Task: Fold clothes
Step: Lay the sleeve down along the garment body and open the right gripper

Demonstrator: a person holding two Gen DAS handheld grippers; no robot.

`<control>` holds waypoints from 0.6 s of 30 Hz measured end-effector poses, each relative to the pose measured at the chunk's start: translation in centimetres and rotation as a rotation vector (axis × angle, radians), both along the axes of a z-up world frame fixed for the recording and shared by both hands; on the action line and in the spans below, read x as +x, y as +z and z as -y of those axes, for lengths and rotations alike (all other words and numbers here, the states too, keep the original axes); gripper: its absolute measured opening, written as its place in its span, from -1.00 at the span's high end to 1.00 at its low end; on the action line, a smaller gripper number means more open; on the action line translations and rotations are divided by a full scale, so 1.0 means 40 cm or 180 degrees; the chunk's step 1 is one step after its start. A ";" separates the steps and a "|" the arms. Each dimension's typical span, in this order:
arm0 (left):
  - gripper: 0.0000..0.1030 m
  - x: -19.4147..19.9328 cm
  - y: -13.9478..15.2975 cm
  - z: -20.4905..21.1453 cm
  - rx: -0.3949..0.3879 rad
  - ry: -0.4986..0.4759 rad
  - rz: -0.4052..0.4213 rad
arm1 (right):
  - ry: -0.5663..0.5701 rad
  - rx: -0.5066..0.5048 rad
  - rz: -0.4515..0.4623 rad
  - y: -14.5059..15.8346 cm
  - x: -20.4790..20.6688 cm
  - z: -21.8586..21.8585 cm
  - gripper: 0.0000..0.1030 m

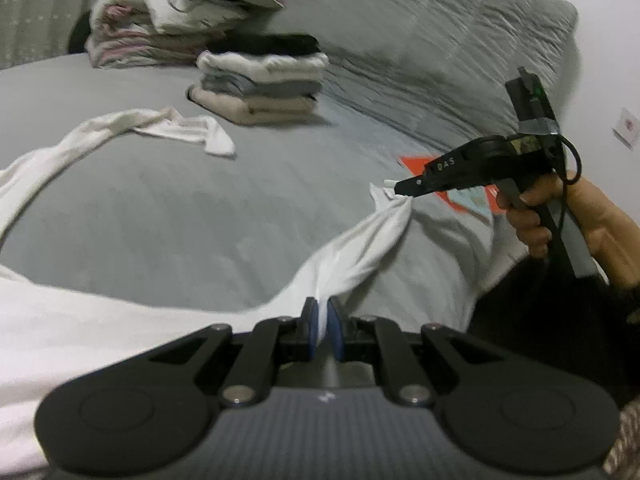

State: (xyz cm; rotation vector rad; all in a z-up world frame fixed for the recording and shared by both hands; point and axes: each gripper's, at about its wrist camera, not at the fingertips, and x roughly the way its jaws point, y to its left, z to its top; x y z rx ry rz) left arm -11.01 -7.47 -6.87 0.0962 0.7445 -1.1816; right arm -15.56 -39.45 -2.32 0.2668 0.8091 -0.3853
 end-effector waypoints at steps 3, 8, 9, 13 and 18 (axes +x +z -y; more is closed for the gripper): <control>0.86 -0.017 -0.011 -0.022 0.0086 -0.0166 -0.0034 | 0.0044 -0.0040 -0.0129 -0.018 -0.029 -0.011 0.84; 0.86 -0.033 -0.015 -0.059 0.0140 -0.0316 -0.0130 | 0.0042 -0.0090 -0.0093 -0.008 -0.075 -0.018 0.62; 0.86 -0.033 -0.012 -0.067 0.0129 -0.0316 -0.0159 | 0.0069 -0.0079 -0.0057 -0.002 -0.080 -0.021 0.49; 0.81 -0.019 0.010 -0.096 0.0031 -0.0230 -0.0189 | 0.0264 -0.0052 0.0050 0.023 -0.080 -0.048 0.31; 0.55 0.020 0.050 -0.129 -0.0122 0.0016 -0.0137 | 0.0677 -0.0118 0.0064 0.038 -0.041 -0.113 0.31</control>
